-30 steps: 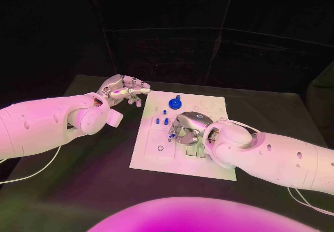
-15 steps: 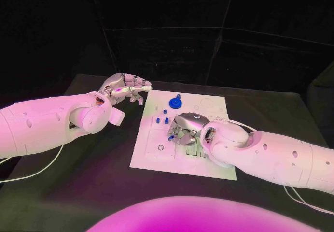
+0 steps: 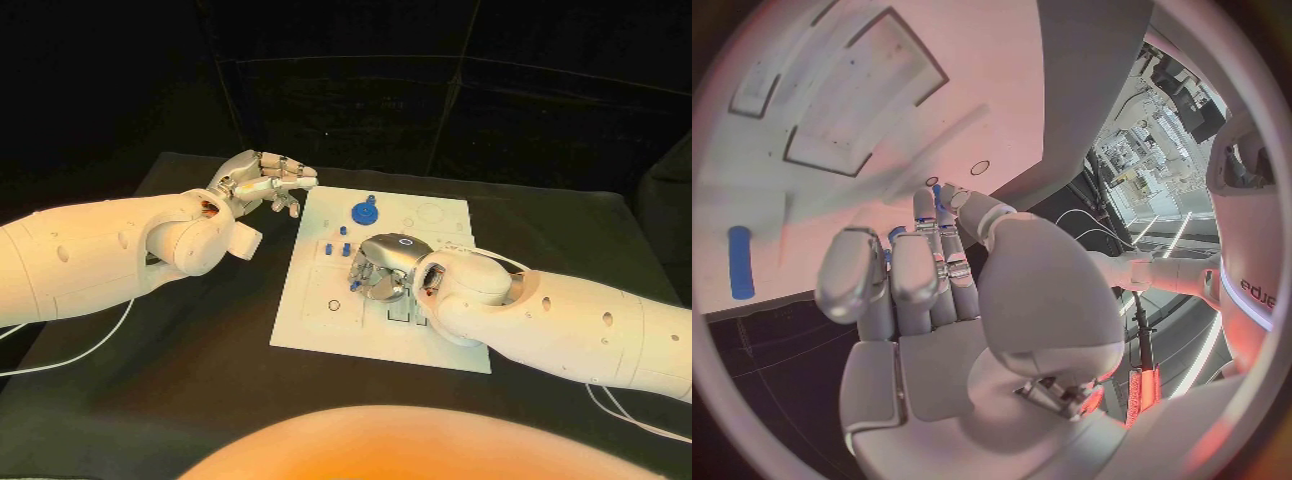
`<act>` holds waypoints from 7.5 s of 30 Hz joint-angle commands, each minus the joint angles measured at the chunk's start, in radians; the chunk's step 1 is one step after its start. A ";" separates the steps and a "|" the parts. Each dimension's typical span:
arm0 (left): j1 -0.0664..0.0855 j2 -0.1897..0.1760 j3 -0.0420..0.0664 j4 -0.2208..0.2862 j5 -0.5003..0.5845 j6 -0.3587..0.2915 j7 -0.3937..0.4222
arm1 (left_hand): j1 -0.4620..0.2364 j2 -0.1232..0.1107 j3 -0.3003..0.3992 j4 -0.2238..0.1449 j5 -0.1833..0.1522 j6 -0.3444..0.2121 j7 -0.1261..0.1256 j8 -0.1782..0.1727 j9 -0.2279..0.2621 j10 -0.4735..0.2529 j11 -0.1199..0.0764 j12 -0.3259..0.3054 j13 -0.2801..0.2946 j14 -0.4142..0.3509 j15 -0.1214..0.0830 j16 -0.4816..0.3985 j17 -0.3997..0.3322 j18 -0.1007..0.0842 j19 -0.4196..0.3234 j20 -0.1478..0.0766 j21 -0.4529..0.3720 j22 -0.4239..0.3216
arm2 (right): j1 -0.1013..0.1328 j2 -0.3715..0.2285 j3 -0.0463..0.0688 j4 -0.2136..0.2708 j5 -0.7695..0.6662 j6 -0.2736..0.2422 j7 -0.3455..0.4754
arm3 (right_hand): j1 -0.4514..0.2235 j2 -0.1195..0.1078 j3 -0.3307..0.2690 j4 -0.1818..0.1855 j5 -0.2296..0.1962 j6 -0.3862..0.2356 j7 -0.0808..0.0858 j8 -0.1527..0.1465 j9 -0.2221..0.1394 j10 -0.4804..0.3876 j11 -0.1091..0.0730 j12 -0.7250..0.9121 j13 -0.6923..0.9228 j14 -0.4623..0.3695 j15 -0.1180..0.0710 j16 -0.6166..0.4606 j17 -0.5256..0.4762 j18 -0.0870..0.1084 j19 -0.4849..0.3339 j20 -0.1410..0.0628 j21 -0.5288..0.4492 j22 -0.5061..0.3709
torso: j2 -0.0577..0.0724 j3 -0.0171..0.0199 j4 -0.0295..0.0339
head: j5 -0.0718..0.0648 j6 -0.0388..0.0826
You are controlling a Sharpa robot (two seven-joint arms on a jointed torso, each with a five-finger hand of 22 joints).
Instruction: Assemble the parts on the task board
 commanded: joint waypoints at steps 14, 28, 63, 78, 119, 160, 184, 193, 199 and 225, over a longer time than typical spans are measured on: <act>0.002 0.005 0.001 0.001 0.006 0.018 -0.002 | -0.002 0.011 -0.002 -0.002 0.002 -0.007 -0.002 0.005 0.000 -0.008 0.000 0.006 -0.002 -0.009 -0.002 -0.007 -0.002 0.010 -0.010 0.000 -0.007 -0.001 | 0.002 0.005 0.001 -0.004 -0.020 0.039 -0.009 | -0.002 0.004 -0.001 0.006 0.002 0.008 -0.001 0.006 0.001 0.006 -0.003 -0.005 0.000 0.018 -0.005 0.000 -0.001 -0.017 0.000 -0.003 0.003 0.001 | 0.000 0.0006 -0.0008 | 0.002 -0.004; 0.002 0.007 0.001 0.001 0.006 0.025 -0.008 | -0.002 0.011 -0.002 -0.002 0.002 -0.009 -0.002 0.005 0.000 -0.010 0.001 0.006 -0.002 -0.009 -0.002 -0.006 0.000 0.010 -0.011 0.000 -0.007 -0.001 | 0.002 0.006 0.000 -0.006 -0.020 0.054 -0.018 | -0.003 0.005 -0.002 0.007 0.001 0.008 -0.001 0.006 0.001 0.006 -0.003 -0.005 -0.001 0.018 -0.005 0.000 -0.002 -0.017 0.001 -0.003 0.003 0.001 | 0.001 0.0006 -0.0015 | 0.003 -0.004; 0.002 0.009 0.001 0.007 0.006 0.046 -0.027 | -0.002 0.011 -0.003 -0.002 0.002 -0.012 -0.001 0.005 -0.001 -0.013 0.002 0.006 -0.002 -0.009 -0.001 -0.005 0.001 0.010 -0.012 0.001 -0.008 -0.002 | 0.002 0.040 0.000 -0.030 -0.029 0.044 -0.035 | -0.006 -0.004 -0.014 0.012 -0.003 -0.021 0.006 -0.007 -0.005 -0.008 0.003 -0.013 -0.004 0.013 -0.002 -0.010 -0.021 -0.017 -0.001 -0.001 0.001 -0.001 | 0.000 -0.0006 -0.0015 | 0.007 -0.004; 0.002 0.008 0.001 0.007 0.006 0.052 -0.043 | -0.003 0.012 -0.004 -0.002 0.002 -0.014 0.000 0.006 -0.001 -0.014 0.002 0.006 -0.003 -0.009 -0.001 -0.005 0.000 0.010 -0.012 0.001 -0.008 -0.002 | 0.002 0.042 0.000 -0.029 -0.035 0.051 -0.035 | -0.007 -0.039 -0.027 0.021 -0.033 -0.121 0.015 -0.008 -0.015 -0.123 0.025 -0.019 -0.023 -0.002 0.016 -0.040 -0.077 -0.010 -0.020 0.016 -0.025 -0.040 | 0.000 0.0003 -0.0011 | 0.007 -0.004; 0.001 0.022 0.001 -0.012 0.006 0.071 -0.012 | -0.002 0.014 -0.007 -0.003 0.002 -0.016 0.000 0.009 -0.001 -0.015 0.003 0.008 -0.002 -0.012 0.000 -0.007 -0.007 0.010 -0.012 0.002 -0.009 -0.003 | 0.101 -0.274 0.020 0.057 0.099 -0.023 0.046 | 0.066 -0.065 -0.400 0.118 0.040 -0.227 0.006 -0.005 -0.012 -0.332 0.045 0.033 -0.019 -0.020 0.035 -0.116 -0.208 0.022 -0.080 0.037 -0.172 -0.252 | -0.002 0.0000 -0.0038 | -0.075 0.038; 0.001 0.027 0.001 -0.018 0.006 0.080 -0.015 | 0.007 0.019 -0.005 -0.008 0.002 -0.019 0.001 0.012 -0.001 -0.017 0.003 0.010 -0.003 -0.015 0.000 -0.008 -0.008 0.011 -0.015 0.003 -0.010 -0.004 | 0.097 -0.164 0.017 -0.056 0.033 0.146 0.011 | 0.125 -0.009 -0.129 0.106 -0.051 -0.048 0.007 0.016 -0.010 -0.127 0.014 0.073 -0.024 0.000 0.010 -0.041 -0.136 0.006 -0.027 0.014 -0.106 -0.166 | -0.002 -0.0004 -0.0043 | -0.075 0.031; 0.001 0.026 0.001 -0.019 0.006 0.079 -0.018 | 0.008 0.022 -0.004 -0.009 0.002 -0.021 0.001 0.013 -0.001 -0.019 0.003 0.010 -0.003 -0.016 0.001 -0.007 -0.008 0.011 -0.015 0.003 -0.011 -0.005 | 0.091 -0.163 0.017 -0.047 0.036 0.015 0.038 | 0.136 -0.004 -0.034 0.062 -0.077 -0.005 0.003 0.020 -0.005 -0.060 0.003 0.073 -0.017 0.002 -0.001 -0.026 -0.118 -0.003 -0.009 0.005 -0.070 -0.109 | -0.001 -0.0006 -0.0031 | -0.068 0.029; 0.001 0.026 0.001 -0.022 0.006 0.080 -0.015 | 0.013 0.032 0.000 -0.010 0.002 -0.022 0.001 0.015 -0.001 -0.021 0.003 0.011 -0.004 -0.017 0.001 -0.007 -0.009 0.011 -0.016 0.004 -0.011 -0.005 | 0.092 -0.224 0.018 0.045 0.043 -0.109 0.053 | 0.133 -0.001 -0.015 0.045 -0.126 -0.011 0.005 0.008 -0.009 -0.049 0.002 0.068 -0.017 0.005 -0.003 -0.011 -0.099 -0.007 -0.002 0.001 -0.053 -0.085 | -0.004 -0.0019 -0.0054 | -0.066 0.033; 0.001 0.026 0.001 -0.023 0.006 0.080 -0.014 | 0.015 0.033 0.001 -0.011 0.002 -0.023 0.001 0.016 -0.001 -0.021 0.003 0.011 -0.004 -0.018 0.001 -0.007 -0.010 0.011 -0.016 0.004 -0.011 -0.005 | 0.092 -0.245 0.019 0.107 0.047 -0.146 0.080 | 0.137 -0.001 -0.010 0.038 -0.125 -0.012 0.006 0.006 -0.009 -0.049 0.002 0.066 -0.018 0.006 -0.003 -0.009 -0.096 -0.008 -0.001 0.001 -0.050 -0.081 | -0.002 -0.0005 -0.0032 | -0.055 0.033; 0.001 0.046 0.001 -0.049 0.007 0.085 -0.011 | 0.015 0.034 0.002 -0.011 0.002 -0.024 0.002 0.016 -0.001 -0.022 0.003 0.011 -0.004 -0.019 0.001 -0.008 -0.012 0.011 -0.016 0.004 -0.011 -0.005 | 0.040 0.018 -0.007 0.049 -0.057 0.019 0.133 | 0.116 -0.007 -0.007 0.037 -0.114 -0.025 0.013 -0.003 -0.012 -0.063 0.010 0.051 -0.020 0.004 0.004 -0.005 -0.096 -0.008 -0.005 0.005 -0.047 -0.081 | -0.001 -0.0020 -0.0044 | 0.050 0.016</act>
